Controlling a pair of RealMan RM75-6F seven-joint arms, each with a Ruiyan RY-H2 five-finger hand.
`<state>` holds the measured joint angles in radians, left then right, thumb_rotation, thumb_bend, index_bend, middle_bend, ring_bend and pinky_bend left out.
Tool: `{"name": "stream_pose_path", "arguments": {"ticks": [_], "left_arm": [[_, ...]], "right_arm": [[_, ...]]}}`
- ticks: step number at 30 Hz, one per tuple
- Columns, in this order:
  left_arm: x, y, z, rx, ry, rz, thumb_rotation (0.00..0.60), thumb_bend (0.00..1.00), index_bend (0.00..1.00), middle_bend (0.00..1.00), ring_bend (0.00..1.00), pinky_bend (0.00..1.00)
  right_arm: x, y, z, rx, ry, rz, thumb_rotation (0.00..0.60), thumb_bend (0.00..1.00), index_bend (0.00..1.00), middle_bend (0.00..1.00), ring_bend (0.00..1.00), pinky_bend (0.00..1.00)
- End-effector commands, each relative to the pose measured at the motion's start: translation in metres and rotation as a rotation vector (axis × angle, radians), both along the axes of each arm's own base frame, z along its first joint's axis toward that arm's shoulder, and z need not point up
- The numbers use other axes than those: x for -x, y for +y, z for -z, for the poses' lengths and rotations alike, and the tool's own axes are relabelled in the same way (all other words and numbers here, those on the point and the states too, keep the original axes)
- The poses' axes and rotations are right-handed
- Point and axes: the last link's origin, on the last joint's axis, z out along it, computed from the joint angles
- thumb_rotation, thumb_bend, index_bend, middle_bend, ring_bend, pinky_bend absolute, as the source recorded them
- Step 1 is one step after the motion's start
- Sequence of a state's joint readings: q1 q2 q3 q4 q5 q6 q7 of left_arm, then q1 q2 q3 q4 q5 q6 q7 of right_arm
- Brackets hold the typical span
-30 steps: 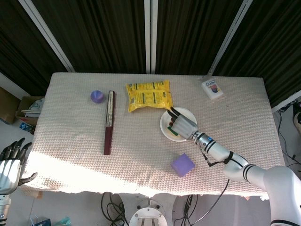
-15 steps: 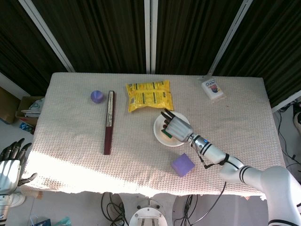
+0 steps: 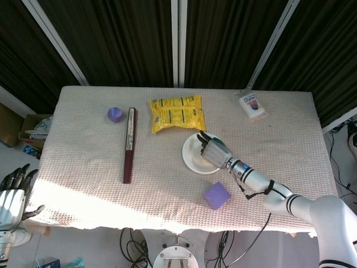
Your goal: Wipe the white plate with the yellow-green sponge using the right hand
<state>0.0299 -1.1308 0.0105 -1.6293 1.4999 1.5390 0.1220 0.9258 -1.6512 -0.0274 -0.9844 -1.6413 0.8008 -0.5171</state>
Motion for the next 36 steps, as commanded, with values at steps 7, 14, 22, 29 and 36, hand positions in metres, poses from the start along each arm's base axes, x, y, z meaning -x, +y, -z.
{"name": "stream_pose_path", "arguments": {"ticks": [7, 14, 22, 29, 36], "left_arm": [[0.001, 0.000, 0.000, 0.000, -0.001, 0.006, 0.600, 0.06, 0.14, 0.02, 0.05, 0.12], [0.002, -0.001, 0.000, 0.000, -0.005, 0.004, 0.600, 0.06, 0.14, 0.02, 0.05, 0.12], [0.005, -0.003, 0.000, -0.002, -0.010, -0.003, 0.600, 0.06, 0.14, 0.02, 0.05, 0.12], [0.005, -0.003, -0.001, -0.006, -0.010, 0.007, 0.600, 0.06, 0.14, 0.02, 0.05, 0.12], [0.005, -0.002, -0.001, -0.005, -0.012, 0.012, 0.600, 0.06, 0.14, 0.02, 0.05, 0.12]], "right_arm": [[-0.015, 0.000, -0.003, 0.014, -0.076, -0.019, 0.600, 0.38, 0.46, 0.36, 0.04, 0.00], [-0.011, -0.004, -0.006, 0.037, -0.049, -0.006, 0.600, 0.38, 0.46, 0.36, 0.04, 0.00], [-0.029, 0.001, 0.022, -0.008, 0.002, -0.065, 0.600, 0.38, 0.46, 0.36, 0.04, 0.00], [-0.044, 0.004, 0.011, 0.019, -0.094, -0.082, 0.600, 0.38, 0.46, 0.36, 0.04, 0.00], [-0.055, 0.010, 0.007, 0.006, -0.134, -0.082, 0.600, 0.38, 0.46, 0.36, 0.04, 0.00]]}}
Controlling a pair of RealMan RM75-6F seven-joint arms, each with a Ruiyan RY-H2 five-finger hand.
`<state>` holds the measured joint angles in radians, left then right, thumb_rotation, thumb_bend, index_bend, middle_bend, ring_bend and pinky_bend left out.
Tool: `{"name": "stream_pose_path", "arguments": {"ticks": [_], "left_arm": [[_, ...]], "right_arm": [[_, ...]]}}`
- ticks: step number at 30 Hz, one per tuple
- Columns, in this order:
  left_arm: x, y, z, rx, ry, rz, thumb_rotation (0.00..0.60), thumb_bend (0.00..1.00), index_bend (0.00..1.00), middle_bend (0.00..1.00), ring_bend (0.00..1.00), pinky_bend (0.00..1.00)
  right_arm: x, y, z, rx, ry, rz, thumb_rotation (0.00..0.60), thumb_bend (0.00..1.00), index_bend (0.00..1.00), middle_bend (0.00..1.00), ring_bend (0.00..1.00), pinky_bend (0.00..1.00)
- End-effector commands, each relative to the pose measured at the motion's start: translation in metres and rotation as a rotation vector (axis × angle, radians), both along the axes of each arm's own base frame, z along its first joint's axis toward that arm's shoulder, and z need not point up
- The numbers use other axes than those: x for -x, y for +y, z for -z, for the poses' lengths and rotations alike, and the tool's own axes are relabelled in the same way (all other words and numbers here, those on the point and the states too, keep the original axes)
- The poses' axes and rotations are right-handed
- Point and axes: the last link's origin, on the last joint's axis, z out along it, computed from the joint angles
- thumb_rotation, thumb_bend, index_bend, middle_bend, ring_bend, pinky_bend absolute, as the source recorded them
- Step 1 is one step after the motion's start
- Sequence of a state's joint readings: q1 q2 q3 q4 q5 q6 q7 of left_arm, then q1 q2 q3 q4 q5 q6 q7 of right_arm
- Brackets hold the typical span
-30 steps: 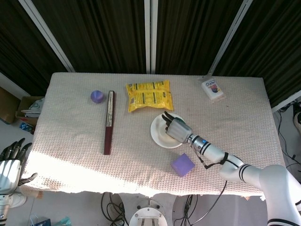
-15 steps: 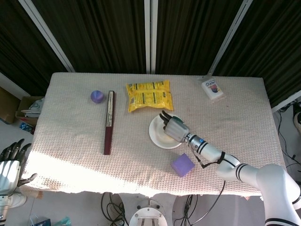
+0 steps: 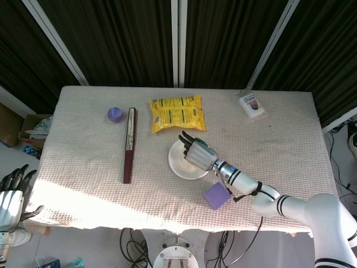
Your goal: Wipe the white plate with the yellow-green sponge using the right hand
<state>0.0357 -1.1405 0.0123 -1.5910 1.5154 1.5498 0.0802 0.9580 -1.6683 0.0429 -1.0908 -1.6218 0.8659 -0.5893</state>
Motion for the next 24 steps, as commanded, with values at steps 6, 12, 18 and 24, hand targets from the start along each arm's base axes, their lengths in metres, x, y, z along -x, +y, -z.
{"name": "stream_pose_path", "arguments": {"ticks": [6, 12, 18, 24], "left_arm": [[0.002, -0.002, 0.001, 0.002, -0.001, -0.011, 0.600, 0.06, 0.14, 0.02, 0.05, 0.12], [0.003, -0.001, 0.001, 0.001, -0.005, -0.010, 0.600, 0.06, 0.14, 0.02, 0.05, 0.12], [0.003, 0.001, 0.001, 0.001, -0.006, -0.006, 0.600, 0.06, 0.14, 0.02, 0.05, 0.12], [0.003, -0.001, 0.000, -0.004, -0.007, -0.009, 0.600, 0.06, 0.14, 0.02, 0.05, 0.12]], "right_arm": [[0.005, 0.003, 0.023, -0.027, 0.091, -0.011, 0.600, 0.38, 0.46, 0.36, 0.04, 0.00], [0.015, -0.005, 0.023, 0.024, 0.167, -0.033, 0.600, 0.38, 0.45, 0.35, 0.04, 0.00], [0.012, -0.009, 0.002, 0.058, 0.095, -0.001, 0.600, 0.38, 0.45, 0.35, 0.04, 0.00], [-0.004, -0.001, 0.013, 0.009, 0.043, -0.003, 0.600, 0.38, 0.45, 0.35, 0.04, 0.00]]}}
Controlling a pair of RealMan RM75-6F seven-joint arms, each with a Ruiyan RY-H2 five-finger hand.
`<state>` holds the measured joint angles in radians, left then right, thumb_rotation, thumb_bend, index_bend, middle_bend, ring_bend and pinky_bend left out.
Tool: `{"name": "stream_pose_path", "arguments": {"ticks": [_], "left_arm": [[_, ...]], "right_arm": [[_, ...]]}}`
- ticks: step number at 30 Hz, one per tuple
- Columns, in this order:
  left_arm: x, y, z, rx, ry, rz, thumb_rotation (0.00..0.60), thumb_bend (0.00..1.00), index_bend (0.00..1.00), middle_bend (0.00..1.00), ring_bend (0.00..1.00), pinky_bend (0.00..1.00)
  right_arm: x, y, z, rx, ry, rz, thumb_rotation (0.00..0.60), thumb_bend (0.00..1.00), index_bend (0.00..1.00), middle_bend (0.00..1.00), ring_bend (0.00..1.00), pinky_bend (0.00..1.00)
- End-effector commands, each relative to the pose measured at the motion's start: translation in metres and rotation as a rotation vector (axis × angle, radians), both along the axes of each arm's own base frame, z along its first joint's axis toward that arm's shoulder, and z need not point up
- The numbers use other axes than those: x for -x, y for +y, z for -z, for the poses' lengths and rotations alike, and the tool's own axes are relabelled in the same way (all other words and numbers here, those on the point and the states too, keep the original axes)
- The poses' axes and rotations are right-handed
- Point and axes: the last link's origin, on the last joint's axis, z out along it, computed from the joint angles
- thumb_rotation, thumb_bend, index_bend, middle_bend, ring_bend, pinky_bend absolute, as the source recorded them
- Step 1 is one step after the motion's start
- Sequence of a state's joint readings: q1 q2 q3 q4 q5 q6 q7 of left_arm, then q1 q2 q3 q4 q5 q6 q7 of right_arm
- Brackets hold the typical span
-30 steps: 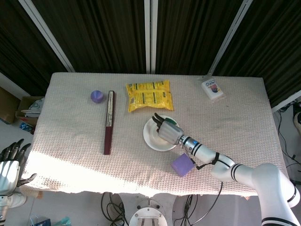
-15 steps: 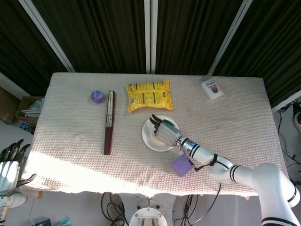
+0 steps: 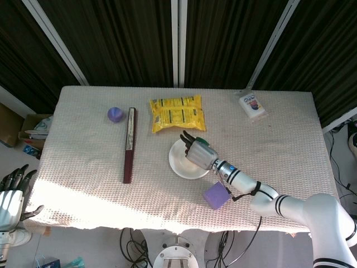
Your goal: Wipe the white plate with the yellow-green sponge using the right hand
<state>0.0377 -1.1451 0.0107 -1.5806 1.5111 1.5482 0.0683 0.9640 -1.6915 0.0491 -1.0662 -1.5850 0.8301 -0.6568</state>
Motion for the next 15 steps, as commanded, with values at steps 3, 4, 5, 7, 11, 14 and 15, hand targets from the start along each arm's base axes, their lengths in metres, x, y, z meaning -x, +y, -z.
{"name": "stream_pose_path", "arguments": {"ticks": [3, 4, 5, 7, 11, 14, 15], "left_arm": [[0.001, -0.002, 0.000, -0.001, 0.001, -0.008, 0.600, 0.06, 0.14, 0.02, 0.05, 0.12], [0.001, -0.003, 0.000, 0.000, 0.000, -0.010, 0.600, 0.06, 0.14, 0.02, 0.05, 0.12], [0.001, -0.003, 0.000, 0.001, 0.001, -0.010, 0.600, 0.06, 0.14, 0.02, 0.05, 0.12], [0.001, -0.003, 0.000, 0.001, 0.002, -0.010, 0.600, 0.06, 0.14, 0.02, 0.05, 0.12], [-0.001, -0.003, -0.001, -0.001, 0.002, -0.002, 0.600, 0.06, 0.14, 0.02, 0.05, 0.12], [0.000, -0.004, -0.001, -0.003, 0.001, -0.003, 0.600, 0.06, 0.14, 0.02, 0.05, 0.12], [0.000, -0.004, -0.002, -0.003, 0.000, -0.003, 0.600, 0.06, 0.14, 0.02, 0.05, 0.12]], "right_arm": [[-0.010, 0.005, 0.016, -0.039, 0.002, -0.015, 0.600, 0.38, 0.45, 0.35, 0.04, 0.00], [-0.011, 0.005, 0.020, -0.046, 0.010, -0.017, 0.600, 0.38, 0.45, 0.35, 0.04, 0.00], [-0.011, 0.005, 0.023, -0.049, 0.015, -0.018, 0.600, 0.38, 0.45, 0.35, 0.04, 0.00], [-0.011, 0.006, 0.030, -0.056, 0.036, -0.022, 0.600, 0.38, 0.45, 0.35, 0.04, 0.00], [-0.004, 0.000, 0.032, -0.034, 0.080, -0.032, 0.600, 0.38, 0.45, 0.35, 0.04, 0.00], [0.003, -0.005, 0.023, -0.006, 0.091, -0.026, 0.600, 0.38, 0.45, 0.35, 0.04, 0.00], [0.005, -0.007, 0.019, 0.007, 0.089, -0.025, 0.600, 0.38, 0.45, 0.35, 0.04, 0.00]]}}
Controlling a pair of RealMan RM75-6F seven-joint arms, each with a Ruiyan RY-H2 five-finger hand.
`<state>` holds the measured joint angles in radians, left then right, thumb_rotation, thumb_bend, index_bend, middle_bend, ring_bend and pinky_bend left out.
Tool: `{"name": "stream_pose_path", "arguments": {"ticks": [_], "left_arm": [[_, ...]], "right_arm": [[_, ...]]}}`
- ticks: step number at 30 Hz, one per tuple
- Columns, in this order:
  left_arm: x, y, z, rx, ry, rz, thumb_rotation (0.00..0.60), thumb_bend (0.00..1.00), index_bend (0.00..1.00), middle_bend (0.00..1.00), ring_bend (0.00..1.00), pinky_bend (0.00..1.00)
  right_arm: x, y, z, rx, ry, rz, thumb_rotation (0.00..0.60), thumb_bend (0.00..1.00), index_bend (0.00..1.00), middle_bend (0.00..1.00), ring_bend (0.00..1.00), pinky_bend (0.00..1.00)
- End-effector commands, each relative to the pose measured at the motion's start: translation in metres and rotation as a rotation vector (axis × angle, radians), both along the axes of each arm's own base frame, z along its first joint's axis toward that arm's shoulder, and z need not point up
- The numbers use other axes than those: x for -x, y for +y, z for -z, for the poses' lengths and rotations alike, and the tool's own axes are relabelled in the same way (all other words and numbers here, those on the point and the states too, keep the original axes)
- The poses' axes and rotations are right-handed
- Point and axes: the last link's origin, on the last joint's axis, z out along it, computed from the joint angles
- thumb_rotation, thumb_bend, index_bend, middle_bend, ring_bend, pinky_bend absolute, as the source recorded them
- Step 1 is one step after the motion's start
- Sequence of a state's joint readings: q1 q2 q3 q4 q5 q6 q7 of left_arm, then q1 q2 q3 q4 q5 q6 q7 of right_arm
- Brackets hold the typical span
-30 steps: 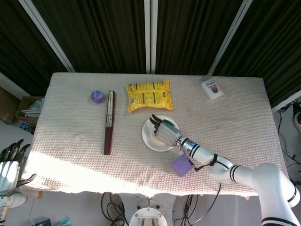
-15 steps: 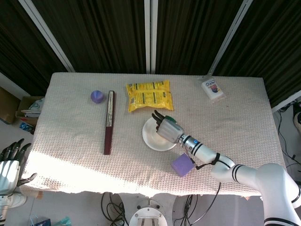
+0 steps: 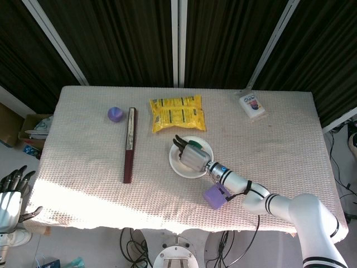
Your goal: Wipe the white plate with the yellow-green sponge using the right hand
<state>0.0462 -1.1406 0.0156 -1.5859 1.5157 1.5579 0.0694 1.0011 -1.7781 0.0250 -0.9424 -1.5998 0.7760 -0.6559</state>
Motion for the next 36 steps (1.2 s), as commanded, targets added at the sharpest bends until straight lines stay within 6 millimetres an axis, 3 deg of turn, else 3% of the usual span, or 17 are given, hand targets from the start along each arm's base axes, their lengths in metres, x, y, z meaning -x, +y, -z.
{"name": "stream_pose_path", "arguments": {"ticks": [1, 8, 15, 23, 27, 30, 32, 36], "left_arm": [[0.000, 0.000, 0.000, -0.002, -0.002, 0.000, 0.600, 0.06, 0.14, 0.02, 0.05, 0.12], [-0.002, 0.000, -0.001, -0.002, 0.000, 0.010, 0.600, 0.06, 0.14, 0.02, 0.05, 0.12], [-0.006, 0.005, 0.000, -0.001, 0.003, 0.037, 0.600, 0.06, 0.14, 0.02, 0.05, 0.12], [-0.012, 0.006, 0.001, 0.001, 0.008, 0.056, 0.600, 0.06, 0.14, 0.02, 0.05, 0.12], [-0.012, 0.006, 0.002, 0.004, 0.010, 0.051, 0.600, 0.06, 0.14, 0.02, 0.05, 0.12], [-0.012, 0.006, 0.002, 0.005, 0.010, 0.051, 0.600, 0.06, 0.14, 0.02, 0.05, 0.12], [-0.012, 0.006, 0.002, 0.005, 0.010, 0.052, 0.600, 0.06, 0.14, 0.02, 0.05, 0.12], [-0.014, 0.008, 0.002, 0.005, 0.010, 0.061, 0.600, 0.06, 0.14, 0.02, 0.05, 0.12]], "right_arm": [[0.005, -0.005, -0.011, 0.030, -0.002, 0.002, 0.600, 0.38, 0.45, 0.35, 0.04, 0.00], [0.013, -0.010, -0.053, 0.107, -0.100, 0.046, 0.600, 0.38, 0.45, 0.35, 0.04, 0.00], [0.056, -0.002, -0.095, 0.169, -0.195, 0.214, 0.600, 0.38, 0.45, 0.35, 0.04, 0.00], [0.097, 0.004, -0.092, 0.173, -0.221, 0.375, 0.600, 0.38, 0.39, 0.31, 0.04, 0.00], [0.110, 0.004, -0.085, 0.175, -0.207, 0.431, 0.600, 0.38, 0.24, 0.25, 0.02, 0.00], [0.115, 0.005, -0.082, 0.176, -0.199, 0.458, 0.600, 0.38, 0.06, 0.16, 0.00, 0.00], [0.116, 0.007, -0.083, 0.180, -0.203, 0.467, 0.600, 0.37, 0.01, 0.11, 0.00, 0.00], [0.118, 0.014, -0.099, 0.204, -0.236, 0.479, 0.600, 0.35, 0.00, 0.05, 0.00, 0.00]]}}
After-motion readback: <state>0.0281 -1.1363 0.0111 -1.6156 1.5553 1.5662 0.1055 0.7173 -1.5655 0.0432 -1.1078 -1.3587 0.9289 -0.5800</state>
